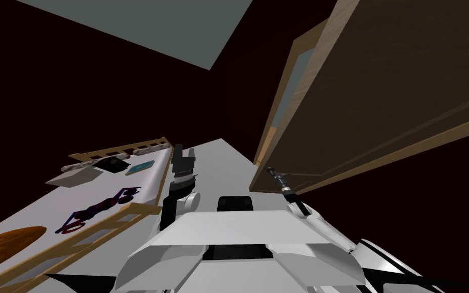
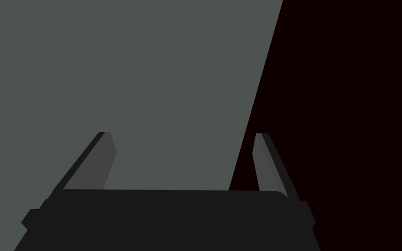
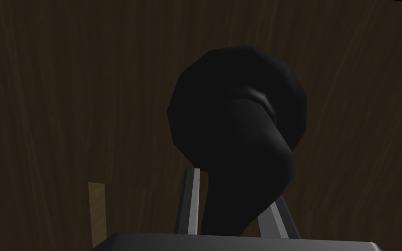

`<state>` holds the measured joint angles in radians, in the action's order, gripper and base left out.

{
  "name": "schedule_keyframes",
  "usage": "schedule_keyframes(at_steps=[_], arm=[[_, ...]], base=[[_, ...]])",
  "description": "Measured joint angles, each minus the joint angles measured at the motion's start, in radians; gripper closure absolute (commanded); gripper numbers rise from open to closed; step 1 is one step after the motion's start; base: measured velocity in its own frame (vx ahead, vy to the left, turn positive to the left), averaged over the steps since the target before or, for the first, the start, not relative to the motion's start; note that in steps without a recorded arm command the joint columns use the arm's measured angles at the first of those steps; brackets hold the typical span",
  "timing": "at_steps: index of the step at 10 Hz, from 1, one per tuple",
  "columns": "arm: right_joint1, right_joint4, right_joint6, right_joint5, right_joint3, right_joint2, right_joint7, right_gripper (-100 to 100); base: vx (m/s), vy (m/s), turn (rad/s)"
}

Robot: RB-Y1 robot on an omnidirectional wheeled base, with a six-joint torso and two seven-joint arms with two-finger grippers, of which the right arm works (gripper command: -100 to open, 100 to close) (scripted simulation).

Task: Pull the door open

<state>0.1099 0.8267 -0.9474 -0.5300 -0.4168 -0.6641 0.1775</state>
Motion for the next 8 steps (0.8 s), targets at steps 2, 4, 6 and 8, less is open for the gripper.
schedule_keyframes(at_steps=[2,4,6,8], arm=[[0.036,0.025,-0.032,-0.01,-0.019,-0.024,0.005,100],[0.058,0.028,-0.06,-0.015,-0.037,-0.038,0.011,100],[0.069,0.018,-0.092,-0.018,-0.057,-0.051,0.022,100],[0.084,0.017,-0.12,-0.023,-0.072,-0.067,0.032,100]], base=[[-0.126,-0.054,0.087],[-0.116,-0.039,0.079],[-0.166,-0.042,0.072],[-0.137,-0.019,0.007]])
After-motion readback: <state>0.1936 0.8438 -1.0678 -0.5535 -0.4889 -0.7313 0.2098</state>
